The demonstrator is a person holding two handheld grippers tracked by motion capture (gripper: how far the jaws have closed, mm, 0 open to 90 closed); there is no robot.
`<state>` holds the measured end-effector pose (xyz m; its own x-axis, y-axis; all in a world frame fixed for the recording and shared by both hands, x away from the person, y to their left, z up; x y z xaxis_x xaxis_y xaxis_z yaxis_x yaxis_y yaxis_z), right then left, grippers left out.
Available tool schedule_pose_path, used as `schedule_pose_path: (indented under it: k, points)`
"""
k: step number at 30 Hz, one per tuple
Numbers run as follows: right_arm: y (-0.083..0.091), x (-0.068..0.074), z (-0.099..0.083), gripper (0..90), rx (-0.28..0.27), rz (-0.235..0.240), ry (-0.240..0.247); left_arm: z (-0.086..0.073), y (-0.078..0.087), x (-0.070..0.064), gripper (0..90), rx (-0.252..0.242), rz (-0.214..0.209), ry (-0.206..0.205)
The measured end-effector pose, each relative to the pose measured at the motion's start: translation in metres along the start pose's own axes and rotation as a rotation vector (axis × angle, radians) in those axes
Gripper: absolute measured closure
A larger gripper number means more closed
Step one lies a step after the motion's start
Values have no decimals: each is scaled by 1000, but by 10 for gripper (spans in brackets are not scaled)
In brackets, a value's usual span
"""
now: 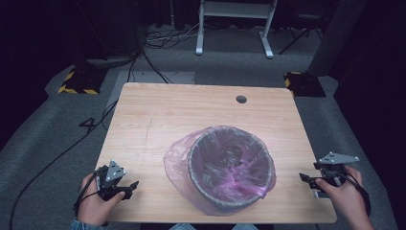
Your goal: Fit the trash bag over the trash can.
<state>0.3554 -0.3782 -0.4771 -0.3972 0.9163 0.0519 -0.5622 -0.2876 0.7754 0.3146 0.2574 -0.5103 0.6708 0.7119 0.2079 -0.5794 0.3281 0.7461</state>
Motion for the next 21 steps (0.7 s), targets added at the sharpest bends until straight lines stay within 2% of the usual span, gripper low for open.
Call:
schedule_pose_path:
  k: [9, 16, 21]
  points:
    - [-11, 1, -20, 231, -32, 17, -31, -5, -2, 3, 243, -12, -24, 21]
    - [-19, -1, -33, 211, -69, -11, -52, -10, -5, 6, 243, -36, -7, 43]
    - [-23, 2, -40, 200, -79, -3, -76, -14, -8, 7, 237, -51, 10, 48]
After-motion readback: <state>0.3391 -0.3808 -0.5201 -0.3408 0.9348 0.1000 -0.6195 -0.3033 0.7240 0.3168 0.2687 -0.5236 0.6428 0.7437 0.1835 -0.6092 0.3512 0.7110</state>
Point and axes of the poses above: each handheld gripper's, and its own axes: y roughly backward along the jaws, z roughly out of its top, x roughly to its left, the point moved 5 cm from there along -y, roughly forward along the jaws, and after that the axes turned 11 degrees about -y, right-handed, at the moved point
